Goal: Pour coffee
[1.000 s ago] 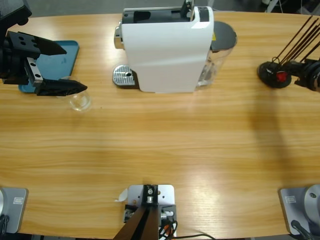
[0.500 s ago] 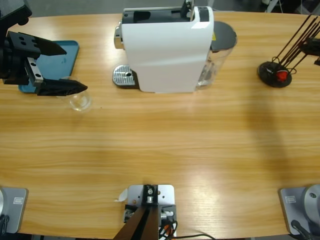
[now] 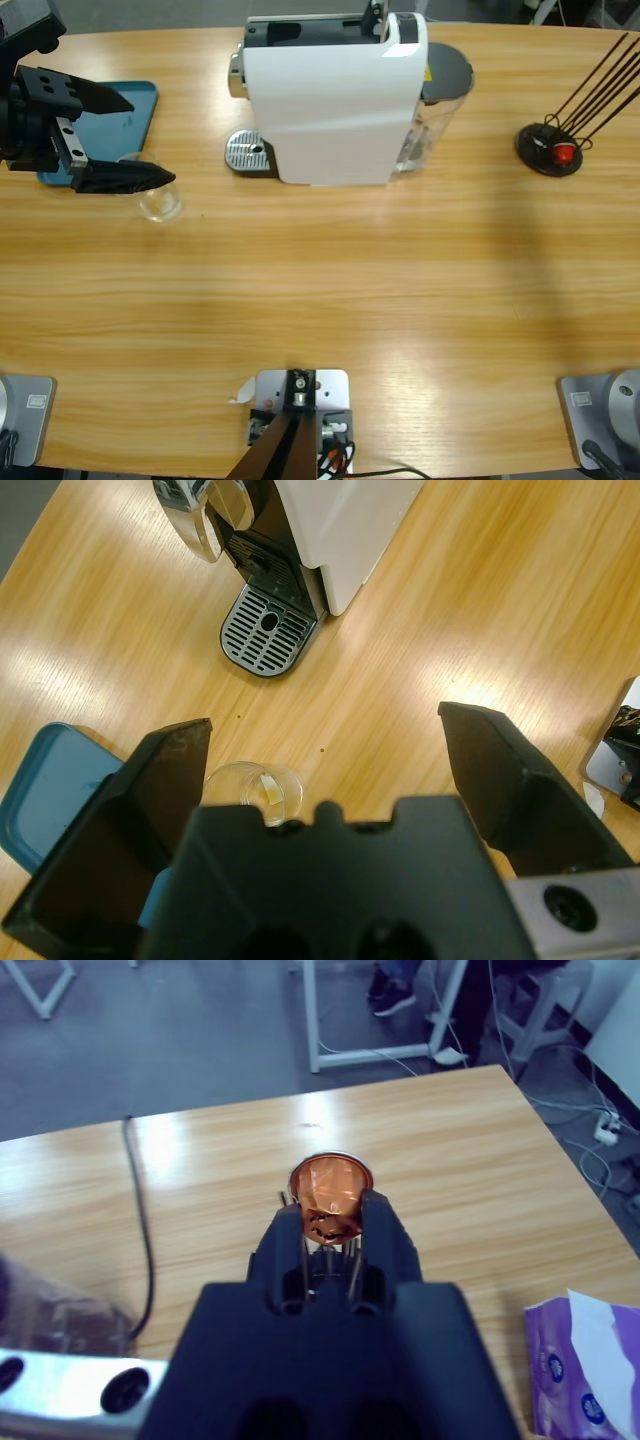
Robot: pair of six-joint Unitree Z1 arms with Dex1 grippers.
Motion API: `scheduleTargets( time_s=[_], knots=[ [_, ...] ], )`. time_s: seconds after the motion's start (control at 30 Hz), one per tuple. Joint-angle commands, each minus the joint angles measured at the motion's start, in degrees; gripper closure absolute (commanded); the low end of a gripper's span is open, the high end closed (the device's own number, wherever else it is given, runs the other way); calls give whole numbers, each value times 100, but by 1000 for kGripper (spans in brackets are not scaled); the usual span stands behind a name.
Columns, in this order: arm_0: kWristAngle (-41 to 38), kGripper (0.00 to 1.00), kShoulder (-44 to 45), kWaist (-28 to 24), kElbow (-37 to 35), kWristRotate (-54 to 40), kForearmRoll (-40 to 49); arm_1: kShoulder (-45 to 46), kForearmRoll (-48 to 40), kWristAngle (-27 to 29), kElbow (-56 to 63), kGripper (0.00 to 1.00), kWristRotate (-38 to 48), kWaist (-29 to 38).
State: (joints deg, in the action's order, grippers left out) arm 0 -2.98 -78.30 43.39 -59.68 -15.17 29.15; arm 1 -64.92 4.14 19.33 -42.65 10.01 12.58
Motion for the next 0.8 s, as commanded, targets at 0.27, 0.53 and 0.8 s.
scheduleTargets(
  time_s=[0.27,0.53,0.8],
  knots=[
    [-45,0,-168,117,266,111,-15,232,497,-4362,-674,1000,-1119,1686],
    [-28,0,210,126,554,165,-8,-1907,50,-5598,-1889,1000,-1544,2168],
    [-10,0,445,124,725,209,3,-3115,96,-5603,-2738,1000,-2004,2460]
  ],
)
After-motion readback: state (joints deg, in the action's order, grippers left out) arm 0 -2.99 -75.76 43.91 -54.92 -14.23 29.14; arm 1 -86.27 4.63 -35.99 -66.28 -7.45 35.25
